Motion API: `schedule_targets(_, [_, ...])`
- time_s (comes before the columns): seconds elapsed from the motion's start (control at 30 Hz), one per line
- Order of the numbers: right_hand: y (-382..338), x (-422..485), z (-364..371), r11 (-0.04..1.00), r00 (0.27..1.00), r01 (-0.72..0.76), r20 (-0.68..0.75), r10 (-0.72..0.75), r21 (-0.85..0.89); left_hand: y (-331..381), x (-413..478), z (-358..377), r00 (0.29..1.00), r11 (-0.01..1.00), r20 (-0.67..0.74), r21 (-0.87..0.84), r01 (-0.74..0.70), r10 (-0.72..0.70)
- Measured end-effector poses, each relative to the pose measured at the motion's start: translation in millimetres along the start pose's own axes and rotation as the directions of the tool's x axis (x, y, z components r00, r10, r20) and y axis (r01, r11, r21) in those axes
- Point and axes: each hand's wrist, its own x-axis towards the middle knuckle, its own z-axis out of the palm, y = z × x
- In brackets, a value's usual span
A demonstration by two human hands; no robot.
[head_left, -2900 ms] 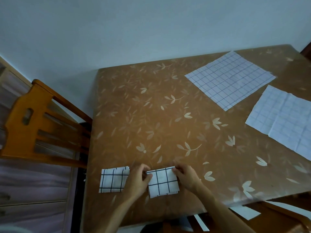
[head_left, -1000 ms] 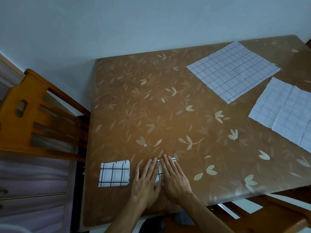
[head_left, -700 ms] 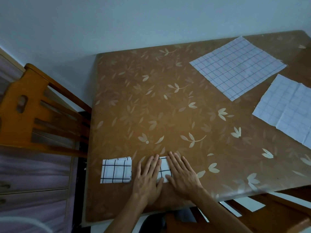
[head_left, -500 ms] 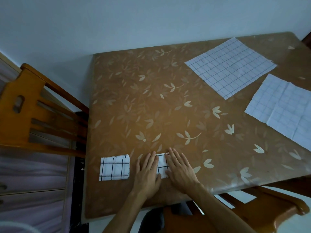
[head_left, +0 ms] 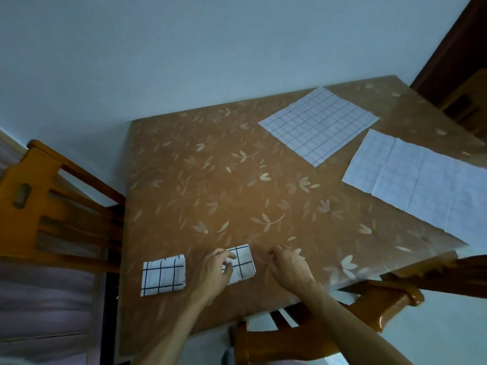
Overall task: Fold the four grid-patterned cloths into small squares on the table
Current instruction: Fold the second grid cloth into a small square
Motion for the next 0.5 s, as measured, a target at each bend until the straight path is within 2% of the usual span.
schedule_targets(0.17, [35.2,-21.2,-30.1,0.994,0.993,-0.106,0.065,0.103,0.032,52.0,7.9,0.6,1.000,1.000,-0.021,0.013,0.012,-0.012])
schedule_targets(0.5, [126.6,-94.1,-110.9,0.985,0.988,-0.145,-0.047,0.150,0.089,182.0,-8.5,46.7,0.990,0.992,0.092,0.066,-0.109,0.103])
